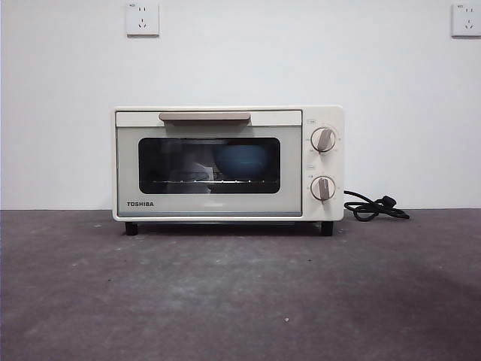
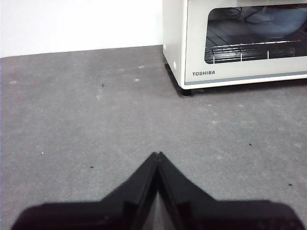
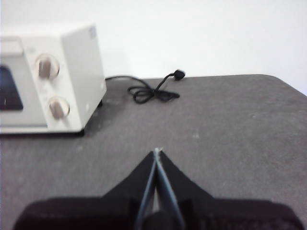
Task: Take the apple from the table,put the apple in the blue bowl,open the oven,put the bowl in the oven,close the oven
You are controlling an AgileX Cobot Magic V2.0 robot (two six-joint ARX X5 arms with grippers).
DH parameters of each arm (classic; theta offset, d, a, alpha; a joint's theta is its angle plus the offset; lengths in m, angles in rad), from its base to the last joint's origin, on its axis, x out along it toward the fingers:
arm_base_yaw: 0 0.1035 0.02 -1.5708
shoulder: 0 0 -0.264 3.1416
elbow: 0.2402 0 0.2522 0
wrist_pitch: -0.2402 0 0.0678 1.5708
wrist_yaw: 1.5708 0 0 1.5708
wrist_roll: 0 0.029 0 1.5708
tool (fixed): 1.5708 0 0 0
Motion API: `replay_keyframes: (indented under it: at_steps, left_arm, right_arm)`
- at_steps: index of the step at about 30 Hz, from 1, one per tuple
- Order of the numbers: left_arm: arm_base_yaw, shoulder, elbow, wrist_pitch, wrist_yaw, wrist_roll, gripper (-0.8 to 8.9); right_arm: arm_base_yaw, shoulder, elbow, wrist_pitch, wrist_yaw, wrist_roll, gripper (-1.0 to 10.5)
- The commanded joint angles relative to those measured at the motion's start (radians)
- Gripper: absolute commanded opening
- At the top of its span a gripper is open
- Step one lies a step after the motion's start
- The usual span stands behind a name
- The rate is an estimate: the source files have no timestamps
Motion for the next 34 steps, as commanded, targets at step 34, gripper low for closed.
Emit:
replay_keyframes:
  at_steps: [34]
  left_arm:
    - [-0.002, 0.000, -0.010, 0.009, 0.001, -0.008, -0.03]
  right_arm:
    - [-0.001, -0.003, -0.058, -0.048, 0.001, -0.087, 0.0]
